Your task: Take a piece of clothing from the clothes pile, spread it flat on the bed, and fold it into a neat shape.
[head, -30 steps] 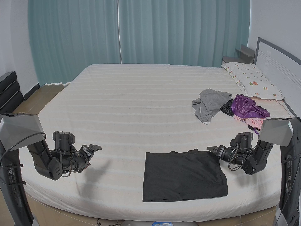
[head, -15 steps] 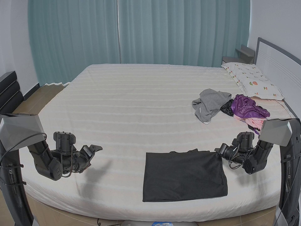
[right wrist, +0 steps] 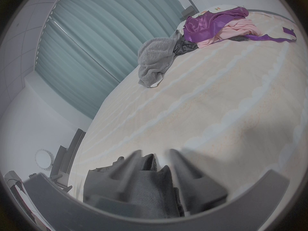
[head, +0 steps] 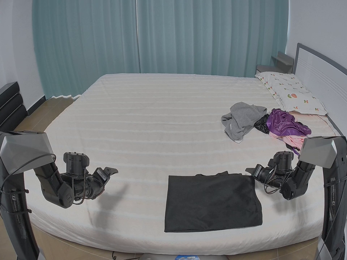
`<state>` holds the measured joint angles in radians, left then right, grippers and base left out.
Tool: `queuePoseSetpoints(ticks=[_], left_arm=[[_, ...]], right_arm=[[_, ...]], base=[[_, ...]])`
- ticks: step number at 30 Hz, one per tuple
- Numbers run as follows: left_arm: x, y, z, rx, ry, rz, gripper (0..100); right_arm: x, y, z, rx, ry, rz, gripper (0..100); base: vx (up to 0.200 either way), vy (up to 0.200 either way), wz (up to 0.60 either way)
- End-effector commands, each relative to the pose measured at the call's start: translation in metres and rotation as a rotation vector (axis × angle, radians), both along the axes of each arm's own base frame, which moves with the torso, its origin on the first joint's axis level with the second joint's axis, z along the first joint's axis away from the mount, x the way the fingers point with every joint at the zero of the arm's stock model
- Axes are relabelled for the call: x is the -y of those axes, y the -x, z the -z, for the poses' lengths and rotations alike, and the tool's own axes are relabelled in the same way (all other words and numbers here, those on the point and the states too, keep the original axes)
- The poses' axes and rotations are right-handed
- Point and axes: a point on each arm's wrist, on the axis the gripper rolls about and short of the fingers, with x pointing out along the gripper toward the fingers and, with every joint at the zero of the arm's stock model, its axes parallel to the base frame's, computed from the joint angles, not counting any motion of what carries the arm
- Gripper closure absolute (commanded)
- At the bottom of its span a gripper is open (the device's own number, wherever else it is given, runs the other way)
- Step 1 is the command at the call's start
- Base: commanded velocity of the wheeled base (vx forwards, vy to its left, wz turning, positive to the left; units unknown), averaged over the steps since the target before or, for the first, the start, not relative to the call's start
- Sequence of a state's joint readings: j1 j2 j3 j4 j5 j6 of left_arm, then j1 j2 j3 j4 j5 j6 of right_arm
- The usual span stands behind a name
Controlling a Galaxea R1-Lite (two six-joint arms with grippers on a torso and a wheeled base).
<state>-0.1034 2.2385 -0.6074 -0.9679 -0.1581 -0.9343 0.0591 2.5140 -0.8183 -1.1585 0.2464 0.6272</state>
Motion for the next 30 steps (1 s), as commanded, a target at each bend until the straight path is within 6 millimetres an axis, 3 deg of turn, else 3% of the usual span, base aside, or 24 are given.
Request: queuePoseSetpoints(ticks=[1,11,17,26,30], left_arm=[[0.000,0.000,0.000,0.000,0.004,0.001,0],[0.000,0.000,-0.001,0.002,0.009,0.000,0],[0.000,0.000,-0.001,0.002,0.009,0.002,0],[0.000,0.000,-0.002,0.002,0.011,0.003,0],[0.000,-0.001,-0.002,0.003,0.012,0.004,0]], right_arm=[[0.000,0.002,-0.001,-0.003,-0.001,-0.002,0],[0.007,0.006,-0.021,-0.029,-0.208,0.122,0],[0.007,0.006,-0.019,-0.037,-0.223,0.132,0],[0.007,0.006,-0.019,-0.038,-0.224,0.131,0],[0.008,0.006,-0.018,-0.039,-0.222,0.132,0]], base=[[0.000,0.000,0.00],[0.000,0.000,0.00],[0.000,0.000,0.00],[-0.200,0.000,0.00],[0.000,0.000,0.00]])
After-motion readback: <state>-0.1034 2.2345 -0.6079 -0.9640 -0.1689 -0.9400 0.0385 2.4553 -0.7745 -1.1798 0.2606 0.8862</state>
